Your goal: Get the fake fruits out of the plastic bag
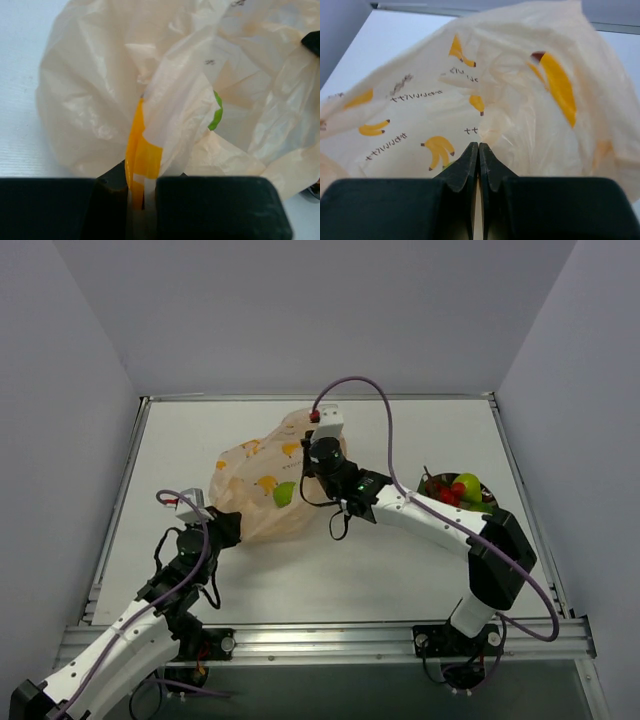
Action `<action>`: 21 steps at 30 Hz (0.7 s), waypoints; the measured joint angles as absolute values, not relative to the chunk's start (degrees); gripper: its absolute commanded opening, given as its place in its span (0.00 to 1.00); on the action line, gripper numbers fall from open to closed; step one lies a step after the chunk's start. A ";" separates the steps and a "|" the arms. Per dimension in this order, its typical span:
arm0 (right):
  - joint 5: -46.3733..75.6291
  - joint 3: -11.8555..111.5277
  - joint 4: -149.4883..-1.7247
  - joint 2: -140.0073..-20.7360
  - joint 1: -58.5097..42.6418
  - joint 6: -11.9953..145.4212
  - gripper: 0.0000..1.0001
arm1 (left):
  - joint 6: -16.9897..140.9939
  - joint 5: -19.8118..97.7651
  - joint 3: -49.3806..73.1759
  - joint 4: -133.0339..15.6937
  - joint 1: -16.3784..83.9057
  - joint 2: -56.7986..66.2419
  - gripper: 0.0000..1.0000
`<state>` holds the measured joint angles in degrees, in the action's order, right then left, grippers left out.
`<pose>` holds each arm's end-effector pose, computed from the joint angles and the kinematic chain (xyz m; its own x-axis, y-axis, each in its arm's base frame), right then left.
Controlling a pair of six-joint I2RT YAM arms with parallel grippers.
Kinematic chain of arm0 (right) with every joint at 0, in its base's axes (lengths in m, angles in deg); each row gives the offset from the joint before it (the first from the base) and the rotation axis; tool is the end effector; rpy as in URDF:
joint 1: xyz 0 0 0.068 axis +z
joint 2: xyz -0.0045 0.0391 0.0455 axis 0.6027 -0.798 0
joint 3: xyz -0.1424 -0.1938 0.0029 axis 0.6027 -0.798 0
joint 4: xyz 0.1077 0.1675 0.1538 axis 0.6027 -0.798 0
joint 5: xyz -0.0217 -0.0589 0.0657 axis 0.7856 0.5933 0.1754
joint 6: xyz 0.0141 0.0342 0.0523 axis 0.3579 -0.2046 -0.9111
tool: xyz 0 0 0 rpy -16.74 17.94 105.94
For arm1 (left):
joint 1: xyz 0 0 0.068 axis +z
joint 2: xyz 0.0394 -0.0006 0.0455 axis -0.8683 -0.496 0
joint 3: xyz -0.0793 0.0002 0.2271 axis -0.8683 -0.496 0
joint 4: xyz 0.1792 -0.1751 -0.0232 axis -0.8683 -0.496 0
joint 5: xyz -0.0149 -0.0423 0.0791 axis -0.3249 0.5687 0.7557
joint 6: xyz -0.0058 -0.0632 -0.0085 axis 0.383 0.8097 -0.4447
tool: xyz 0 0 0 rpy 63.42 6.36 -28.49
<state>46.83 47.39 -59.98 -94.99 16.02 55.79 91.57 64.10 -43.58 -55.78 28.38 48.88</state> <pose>0.2571 0.3078 0.2929 -0.2206 0.1678 -0.9608 -0.4331 0.8658 0.2506 0.1645 -0.0854 0.2121 -0.2789 -0.5680 -0.7743 0.1049 0.7835 -0.6125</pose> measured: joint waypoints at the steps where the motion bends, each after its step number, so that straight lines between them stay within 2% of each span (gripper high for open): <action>1: 45.75 46.06 -58.78 -94.03 14.14 54.89 0.00 | 91.59 64.06 -43.58 -55.69 28.38 48.34 0.02; 5: 44.71 38.69 -56.88 -94.69 8.43 51.66 0.00 | 91.85 63.49 -43.58 -55.34 28.38 44.36 0.02; 12: 45.56 31.78 -60.31 -100.48 9.11 48.88 0.00 | 93.10 61.61 -43.61 -53.64 28.38 38.61 0.02; 14: 45.89 31.37 -60.55 -100.46 9.09 48.38 0.04 | 93.56 61.32 -43.69 -52.98 28.38 37.85 0.02; 15: 45.89 31.37 -60.44 -100.46 9.09 48.25 0.08 | 93.95 61.11 -43.69 -52.83 28.38 37.45 0.03; 16: 45.93 31.37 -60.44 -100.41 9.11 48.21 0.19 | 94.32 60.97 -43.69 -52.81 28.38 37.06 0.02; 21: 46.04 31.61 -61.75 -98.01 10.10 49.58 0.55 | 96.14 61.17 -44.24 -54.56 28.38 37.47 0.02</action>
<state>46.04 31.61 -61.75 -98.01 10.10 49.58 96.14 61.17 -44.24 -54.56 28.38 37.47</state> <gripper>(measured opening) 0.445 0.028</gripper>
